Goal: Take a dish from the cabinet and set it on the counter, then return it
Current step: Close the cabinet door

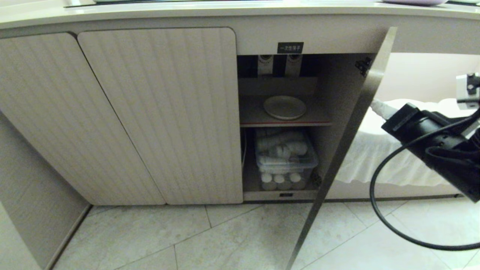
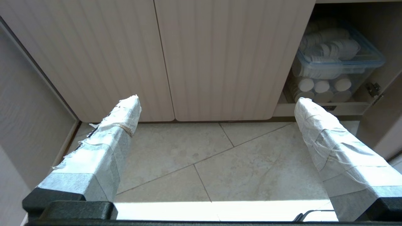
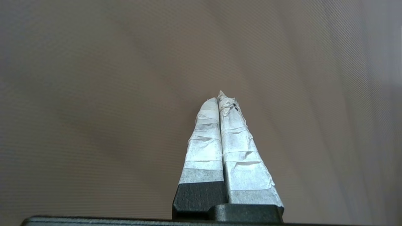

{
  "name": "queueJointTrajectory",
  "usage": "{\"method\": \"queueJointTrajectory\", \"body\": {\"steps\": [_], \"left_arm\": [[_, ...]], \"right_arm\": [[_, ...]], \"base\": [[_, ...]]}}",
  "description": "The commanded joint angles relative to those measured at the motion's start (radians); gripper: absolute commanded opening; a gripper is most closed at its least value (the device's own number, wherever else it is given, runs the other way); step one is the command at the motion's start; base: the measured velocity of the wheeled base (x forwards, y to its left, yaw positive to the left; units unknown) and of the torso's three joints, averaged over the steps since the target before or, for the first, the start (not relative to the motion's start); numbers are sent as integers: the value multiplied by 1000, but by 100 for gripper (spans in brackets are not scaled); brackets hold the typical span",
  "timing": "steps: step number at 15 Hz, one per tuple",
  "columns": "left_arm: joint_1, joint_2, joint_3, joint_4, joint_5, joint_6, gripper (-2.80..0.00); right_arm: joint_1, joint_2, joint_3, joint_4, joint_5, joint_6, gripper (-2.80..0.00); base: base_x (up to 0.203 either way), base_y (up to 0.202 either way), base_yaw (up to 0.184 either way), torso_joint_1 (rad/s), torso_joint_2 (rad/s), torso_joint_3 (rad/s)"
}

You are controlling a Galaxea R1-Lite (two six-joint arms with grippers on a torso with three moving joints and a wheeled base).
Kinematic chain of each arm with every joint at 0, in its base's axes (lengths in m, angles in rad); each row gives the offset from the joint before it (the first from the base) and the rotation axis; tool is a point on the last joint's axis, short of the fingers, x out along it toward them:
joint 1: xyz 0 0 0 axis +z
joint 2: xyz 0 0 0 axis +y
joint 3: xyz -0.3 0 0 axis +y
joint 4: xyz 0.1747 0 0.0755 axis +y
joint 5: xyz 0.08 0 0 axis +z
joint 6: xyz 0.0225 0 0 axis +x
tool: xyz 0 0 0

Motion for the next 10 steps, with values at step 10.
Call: {"method": "queueJointTrajectory", "body": {"steps": [10], "left_arm": [[0, 0, 0, 0, 0, 0, 0]], "right_arm": [[-2, 402, -422, -6, -1, 42, -280]], "base": [[0, 0, 0, 0, 0, 0]]}}
